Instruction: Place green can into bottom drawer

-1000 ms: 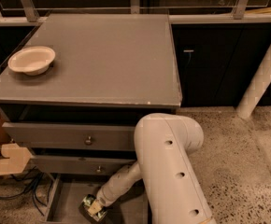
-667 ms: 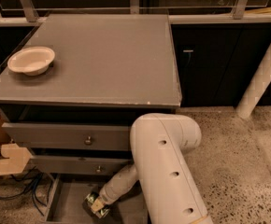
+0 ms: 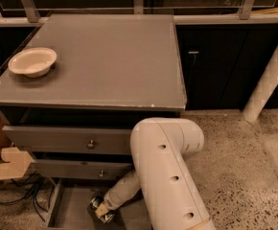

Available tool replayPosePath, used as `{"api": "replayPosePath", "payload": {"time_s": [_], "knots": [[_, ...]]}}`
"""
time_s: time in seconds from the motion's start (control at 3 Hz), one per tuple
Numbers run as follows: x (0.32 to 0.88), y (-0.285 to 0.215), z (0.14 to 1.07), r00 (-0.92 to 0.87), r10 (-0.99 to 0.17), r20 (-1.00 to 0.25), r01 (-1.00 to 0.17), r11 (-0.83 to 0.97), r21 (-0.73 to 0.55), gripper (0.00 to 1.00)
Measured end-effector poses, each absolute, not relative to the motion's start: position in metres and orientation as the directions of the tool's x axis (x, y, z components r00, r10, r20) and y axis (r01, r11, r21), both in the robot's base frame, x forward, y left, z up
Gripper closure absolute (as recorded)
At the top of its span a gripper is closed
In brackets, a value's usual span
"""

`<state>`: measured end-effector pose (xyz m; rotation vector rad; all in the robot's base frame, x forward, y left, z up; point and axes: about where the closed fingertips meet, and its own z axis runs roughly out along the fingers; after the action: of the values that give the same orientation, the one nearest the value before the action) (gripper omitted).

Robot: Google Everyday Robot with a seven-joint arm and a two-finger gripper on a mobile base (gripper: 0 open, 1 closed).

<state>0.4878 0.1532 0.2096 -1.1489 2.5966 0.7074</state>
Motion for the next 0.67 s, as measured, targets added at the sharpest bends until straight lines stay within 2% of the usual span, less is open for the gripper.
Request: {"api": "replayPosePath", "payload": {"time_s": [0.67], "knots": [[0.473, 0.159, 0.179, -0.699, -0.636, -0.327, -0.713, 0.589, 0.380, 1.00]]}}
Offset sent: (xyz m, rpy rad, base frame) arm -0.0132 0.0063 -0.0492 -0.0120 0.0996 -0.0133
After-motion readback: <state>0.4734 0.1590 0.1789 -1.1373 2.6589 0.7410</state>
